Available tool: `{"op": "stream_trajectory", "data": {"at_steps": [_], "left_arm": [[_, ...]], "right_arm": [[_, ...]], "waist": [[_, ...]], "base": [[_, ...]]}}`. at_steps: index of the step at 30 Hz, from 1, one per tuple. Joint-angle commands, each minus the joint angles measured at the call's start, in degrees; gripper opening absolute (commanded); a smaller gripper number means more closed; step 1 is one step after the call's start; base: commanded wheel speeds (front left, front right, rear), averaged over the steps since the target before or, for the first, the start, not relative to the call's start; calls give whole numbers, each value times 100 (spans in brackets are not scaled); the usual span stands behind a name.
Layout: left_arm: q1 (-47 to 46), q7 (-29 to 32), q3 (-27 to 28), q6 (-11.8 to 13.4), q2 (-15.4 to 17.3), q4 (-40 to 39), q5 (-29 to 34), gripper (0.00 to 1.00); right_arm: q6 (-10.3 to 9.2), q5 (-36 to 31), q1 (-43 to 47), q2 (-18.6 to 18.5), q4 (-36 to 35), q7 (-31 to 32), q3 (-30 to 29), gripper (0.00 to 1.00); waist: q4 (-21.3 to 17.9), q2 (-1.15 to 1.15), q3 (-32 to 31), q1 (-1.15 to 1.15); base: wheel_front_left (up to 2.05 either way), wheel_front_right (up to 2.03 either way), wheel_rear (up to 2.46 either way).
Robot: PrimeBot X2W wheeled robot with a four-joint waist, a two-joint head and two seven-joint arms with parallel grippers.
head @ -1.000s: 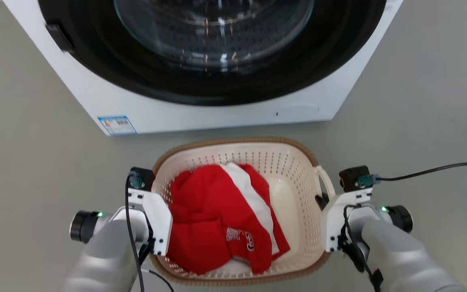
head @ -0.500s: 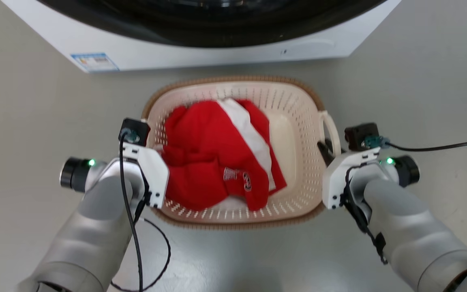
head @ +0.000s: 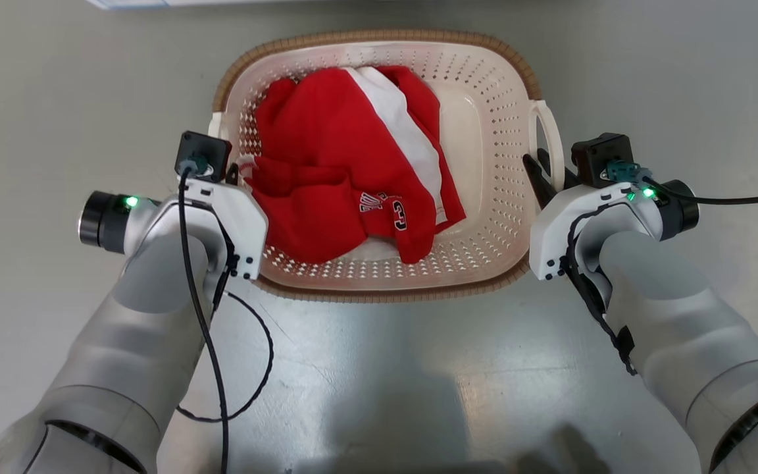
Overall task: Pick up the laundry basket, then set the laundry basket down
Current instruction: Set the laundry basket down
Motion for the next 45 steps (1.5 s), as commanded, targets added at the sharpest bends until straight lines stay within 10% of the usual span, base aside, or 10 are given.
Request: {"op": "stream_trajectory", "data": {"at_steps": [1,45], "left_arm": [[-251,-164,60,85,210,-89,94,0],[-753,-217,-74,40,167,113,-133,0]], "right_arm": [[100,-205,147,151,-104,-32,52,0],[100,-1700,428,151,-639,-35,-1692,0]], "waist": [[-14,0,182,0],[-2,0,949,0]], "base": [[0,0,0],[0,0,0]]}}
